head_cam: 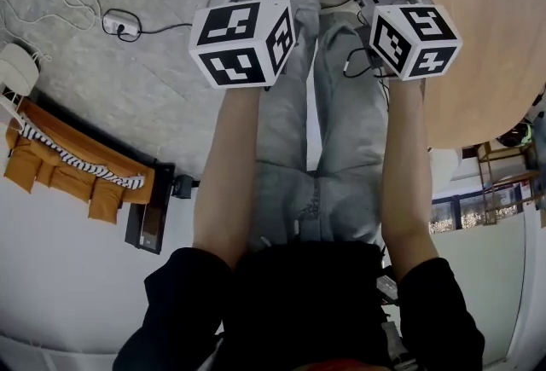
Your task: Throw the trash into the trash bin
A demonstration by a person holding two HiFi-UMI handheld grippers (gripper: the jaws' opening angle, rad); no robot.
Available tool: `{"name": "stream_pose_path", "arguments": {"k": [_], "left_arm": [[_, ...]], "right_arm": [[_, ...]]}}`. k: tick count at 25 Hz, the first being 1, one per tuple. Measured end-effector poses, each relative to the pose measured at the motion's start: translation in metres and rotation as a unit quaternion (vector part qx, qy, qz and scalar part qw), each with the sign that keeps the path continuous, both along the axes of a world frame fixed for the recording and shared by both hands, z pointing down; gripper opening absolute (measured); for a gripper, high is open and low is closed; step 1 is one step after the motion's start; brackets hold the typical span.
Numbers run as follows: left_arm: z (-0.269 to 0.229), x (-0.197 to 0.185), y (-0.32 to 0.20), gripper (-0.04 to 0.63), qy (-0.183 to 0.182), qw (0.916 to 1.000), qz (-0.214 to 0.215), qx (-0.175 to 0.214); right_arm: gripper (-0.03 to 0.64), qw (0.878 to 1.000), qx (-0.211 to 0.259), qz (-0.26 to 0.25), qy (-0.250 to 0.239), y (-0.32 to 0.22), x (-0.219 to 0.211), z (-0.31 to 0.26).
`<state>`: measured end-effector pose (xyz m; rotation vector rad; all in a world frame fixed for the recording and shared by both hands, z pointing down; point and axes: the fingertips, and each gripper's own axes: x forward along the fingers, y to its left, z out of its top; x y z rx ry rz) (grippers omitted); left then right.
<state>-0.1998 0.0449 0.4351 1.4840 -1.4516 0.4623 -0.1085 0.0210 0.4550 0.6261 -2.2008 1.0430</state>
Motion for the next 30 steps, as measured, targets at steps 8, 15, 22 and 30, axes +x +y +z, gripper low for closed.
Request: {"name": "stream_pose_path", "arguments": {"k": [8, 15, 22, 30], "left_arm": [[-0.084, 0.086, -0.044, 0.009, 0.014, 0.992, 0.109, 0.061], [-0.21, 0.188, -0.088, 0.009, 0.038, 0.9622, 0.23, 0.141], [-0.334, 0.309, -0.104, 0.009, 0.036, 0.9231, 0.314, 0.219], [-0.449, 0.436, -0.08, 0.009, 0.066, 0.8919, 0.344, 0.286]], "right_arm": [[0.015, 0.991, 0.04, 0.125, -0.003, -0.014, 0.093, -0.072], [0.012, 0.954, 0.053, 0.295, -0.018, -0.016, 0.212, -0.177], [0.011, 0.888, 0.146, 0.435, -0.029, -0.036, 0.336, -0.302], [0.011, 0.79, 0.221, 0.571, -0.038, 0.016, 0.477, -0.422]]}}
